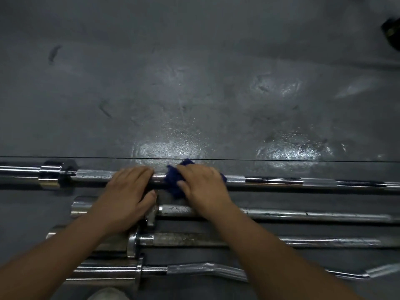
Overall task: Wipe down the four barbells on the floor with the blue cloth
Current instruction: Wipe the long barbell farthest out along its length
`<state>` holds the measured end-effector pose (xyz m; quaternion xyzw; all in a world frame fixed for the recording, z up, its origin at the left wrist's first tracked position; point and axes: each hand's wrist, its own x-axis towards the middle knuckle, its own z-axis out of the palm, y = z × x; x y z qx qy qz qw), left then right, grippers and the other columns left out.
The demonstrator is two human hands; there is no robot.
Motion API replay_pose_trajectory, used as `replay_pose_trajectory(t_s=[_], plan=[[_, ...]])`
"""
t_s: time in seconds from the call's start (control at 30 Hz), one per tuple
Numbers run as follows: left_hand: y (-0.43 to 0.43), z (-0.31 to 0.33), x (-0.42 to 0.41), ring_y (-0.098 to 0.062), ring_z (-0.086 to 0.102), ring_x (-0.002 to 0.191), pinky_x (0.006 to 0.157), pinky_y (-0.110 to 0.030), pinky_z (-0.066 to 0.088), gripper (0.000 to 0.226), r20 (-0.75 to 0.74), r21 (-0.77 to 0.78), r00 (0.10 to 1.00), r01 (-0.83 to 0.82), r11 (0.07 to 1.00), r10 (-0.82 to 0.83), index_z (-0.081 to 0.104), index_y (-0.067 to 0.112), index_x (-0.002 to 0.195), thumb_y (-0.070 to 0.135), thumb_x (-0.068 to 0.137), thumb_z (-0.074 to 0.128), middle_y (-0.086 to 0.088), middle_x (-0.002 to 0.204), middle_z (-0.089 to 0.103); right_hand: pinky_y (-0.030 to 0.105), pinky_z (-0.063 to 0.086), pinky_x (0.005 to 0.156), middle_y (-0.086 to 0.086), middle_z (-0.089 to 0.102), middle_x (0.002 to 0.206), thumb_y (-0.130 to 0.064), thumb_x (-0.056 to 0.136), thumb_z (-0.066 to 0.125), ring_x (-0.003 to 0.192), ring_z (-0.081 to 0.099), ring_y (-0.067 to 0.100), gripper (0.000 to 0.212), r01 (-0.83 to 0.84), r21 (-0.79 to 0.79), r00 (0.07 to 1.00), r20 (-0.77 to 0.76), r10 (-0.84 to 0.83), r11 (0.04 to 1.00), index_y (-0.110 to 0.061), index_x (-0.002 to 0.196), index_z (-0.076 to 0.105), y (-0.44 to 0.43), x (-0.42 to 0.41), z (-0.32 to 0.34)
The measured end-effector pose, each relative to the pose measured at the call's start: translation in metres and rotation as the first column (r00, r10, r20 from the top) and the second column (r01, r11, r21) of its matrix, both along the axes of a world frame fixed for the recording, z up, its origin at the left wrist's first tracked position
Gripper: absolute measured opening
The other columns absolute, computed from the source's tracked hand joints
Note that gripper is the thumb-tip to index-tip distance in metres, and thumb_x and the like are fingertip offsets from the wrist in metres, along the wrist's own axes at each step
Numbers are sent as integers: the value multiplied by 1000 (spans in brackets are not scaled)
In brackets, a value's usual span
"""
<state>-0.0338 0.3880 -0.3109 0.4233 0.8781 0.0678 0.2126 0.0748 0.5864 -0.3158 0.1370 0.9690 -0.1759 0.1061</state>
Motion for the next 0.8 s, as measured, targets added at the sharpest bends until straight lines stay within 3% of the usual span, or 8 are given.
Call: replay_pose_trajectory(t_s=[0.17,0.27,0.4,0.47,0.6,0.7,0.73,0.8], plan=[[0,1,-3,-28,49,129,111,-49,34,68,3,-16,1000,-9,1000,9,49,14,142,54,91,27,-7,142,54,39,42,84,-3,67,105,-52,93,28,96,61,23,46,199,179,976,48,-211,963,-28,113,62,103,77,1],[19,3,2,-24,47,130,114,-47,28,68,20,-24,1000,-1,1000,2,46,19,141,57,90,21,-3,142,52,40,40,83,-1,70,96,-43,95,40,89,62,26,29,248,202,968,-4,-252,948,-26,102,63,60,45,-4],[37,3,9,-20,42,135,117,-44,20,71,25,-25,1000,18,1000,-17,44,22,142,58,86,18,1,146,49,43,33,106,-6,60,127,-36,95,45,118,50,20,41,56,-5,997,-49,-56,998,-28,135,49,5,18,-9],[33,0,9,-19,38,140,118,-43,18,75,34,-39,999,33,999,-31,40,22,148,59,87,16,0,151,45,40,37,107,-4,57,133,-36,94,49,123,49,19,48,-29,34,998,-50,30,999,-27,141,45,39,41,-8],[26,-4,5,-20,41,138,117,-44,22,71,47,-43,998,52,998,-50,39,22,149,58,90,20,-1,150,47,40,46,87,2,68,109,-44,90,41,100,61,26,44,185,207,983,-51,-178,961,-17,115,64,125,103,-6],[36,-1,10,-21,44,135,116,-47,23,72,33,-65,999,26,998,-24,43,21,145,59,89,20,0,146,51,41,43,81,2,69,92,-36,91,42,89,62,27,30,302,231,953,-48,-299,925,-18,95,66,99,86,-2],[41,-1,12,-21,43,136,116,-47,22,73,30,-76,999,17,997,-14,44,22,144,60,88,18,0,146,50,42,43,83,2,69,94,-34,91,44,92,61,27,27,269,201,963,-58,-263,942,-20,98,66,74,67,-2],[48,0,17,-19,40,138,117,-46,19,76,19,-98,1000,13,995,-11,41,24,146,62,85,14,2,148,48,46,37,102,0,65,120,-31,96,44,115,54,25,35,127,53,990,-68,-124,990,-23,127,58,21,34,-2]])
